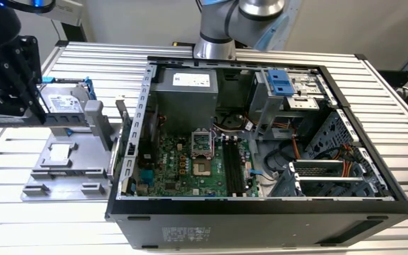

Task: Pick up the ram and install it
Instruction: 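Pick up the ram and move it above insertion slot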

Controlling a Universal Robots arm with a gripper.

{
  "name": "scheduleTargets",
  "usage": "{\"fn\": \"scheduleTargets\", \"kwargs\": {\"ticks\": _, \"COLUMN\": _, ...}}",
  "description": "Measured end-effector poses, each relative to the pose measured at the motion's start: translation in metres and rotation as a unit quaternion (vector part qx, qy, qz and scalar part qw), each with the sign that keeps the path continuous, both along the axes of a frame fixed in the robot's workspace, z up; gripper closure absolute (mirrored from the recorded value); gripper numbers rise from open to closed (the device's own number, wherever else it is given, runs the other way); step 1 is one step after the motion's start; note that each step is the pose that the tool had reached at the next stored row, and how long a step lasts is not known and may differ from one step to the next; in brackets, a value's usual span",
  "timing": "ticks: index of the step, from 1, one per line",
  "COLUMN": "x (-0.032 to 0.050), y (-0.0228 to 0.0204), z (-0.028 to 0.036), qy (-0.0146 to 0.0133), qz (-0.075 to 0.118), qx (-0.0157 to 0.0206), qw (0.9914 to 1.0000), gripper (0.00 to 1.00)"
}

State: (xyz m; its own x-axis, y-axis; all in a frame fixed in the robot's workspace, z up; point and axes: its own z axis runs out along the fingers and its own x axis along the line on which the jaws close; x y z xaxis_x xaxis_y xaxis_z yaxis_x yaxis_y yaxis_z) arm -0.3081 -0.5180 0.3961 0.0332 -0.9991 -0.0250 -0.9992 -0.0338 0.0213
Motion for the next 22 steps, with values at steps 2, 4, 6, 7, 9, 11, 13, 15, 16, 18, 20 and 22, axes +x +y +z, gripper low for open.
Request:
{"fn": "scheduleTargets", "kwargs": {"ticks": 2, "x": 0.0062, "y": 0.0000, "z": -0.0001, "qy": 0.0012, "qz": 0.000, "qx": 0.0001, "qw": 1.00000, "gripper": 1.00}}
{"fn": "scheduleTargets", "kwargs": {"ticks": 4, "x": 0.0122, "y": -0.0001, "z": 0.0000, "qy": 0.0024, "qz": 0.000, "qx": 0.0000, "qw": 1.00000, "gripper": 1.00}}
{"fn": "scheduleTargets", "kwargs": {"ticks": 6, "x": 0.0183, "y": -0.0001, "z": 0.0000, "qy": 0.0037, "qz": 0.000, "qx": 0.0000, "qw": 0.99999, "gripper": 1.00}}
{"fn": "scheduleTargets", "kwargs": {"ticks": 7, "x": 0.0217, "y": -0.0002, "z": 0.0000, "qy": 0.0044, "qz": 0.000, "qx": 0.0000, "qw": 0.99999, "gripper": 1.00}}
{"fn": "scheduleTargets", "kwargs": {"ticks": 9, "x": 0.0277, "y": -0.0002, "z": 0.0000, "qy": 0.0056, "qz": 0.000, "qx": 0.0000, "qw": 0.99998, "gripper": 1.00}}
{"fn": "scheduleTargets", "kwargs": {"ticks": 11, "x": 0.0342, "y": -0.0003, "z": 0.0000, "qy": 0.0070, "qz": 0.000, "qx": 0.0000, "qw": 0.99998, "gripper": 1.00}}
{"fn": "scheduleTargets", "kwargs": {"ticks": 13, "x": 0.0405, "y": -0.0003, "z": 0.0000, "qy": 0.0083, "qz": 0.000, "qx": 0.0000, "qw": 0.99997, "gripper": 1.00}}
{"fn": "scheduleTargets", "kwargs": {"ticks": 15, "x": 0.0471, "y": -0.0004, "z": 0.0000, "qy": 0.0097, "qz": 0.000, "qx": 0.0000, "qw": 0.99995, "gripper": 1.00}}
{"fn": "scheduleTargets", "kwargs": {"ticks": 16, "x": 0.0505, "y": -0.0004, "z": 0.0000, "qy": 0.0104, "qz": 0.000, "qx": 0.0000, "qw": 0.99995, "gripper": 1.00}}
{"fn": "scheduleTargets", "kwargs": {"ticks": 18, "x": 0.0572, "y": -0.0005, "z": 0.0000, "qy": 0.0118, "qz": 0.000, "qx": 0.0000, "qw": 0.99993, "gripper": 1.00}}
{"fn": "scheduleTargets", "kwargs": {"ticks": 20, "x": 0.0641, "y": -0.0005, "z": -0.0001, "qy": 0.0131, "qz": 0.000, "qx": 0.0001, "qw": 0.99991, "gripper": 1.00}}
{"fn": "scheduleTargets", "kwargs": {"ticks": 22, "x": 0.0710, "y": -0.0006, "z": 0.0000, "qy": 0.0145, "qz": 0.000, "qx": 0.0001, "qw": 0.99990, "gripper": 1.00}}
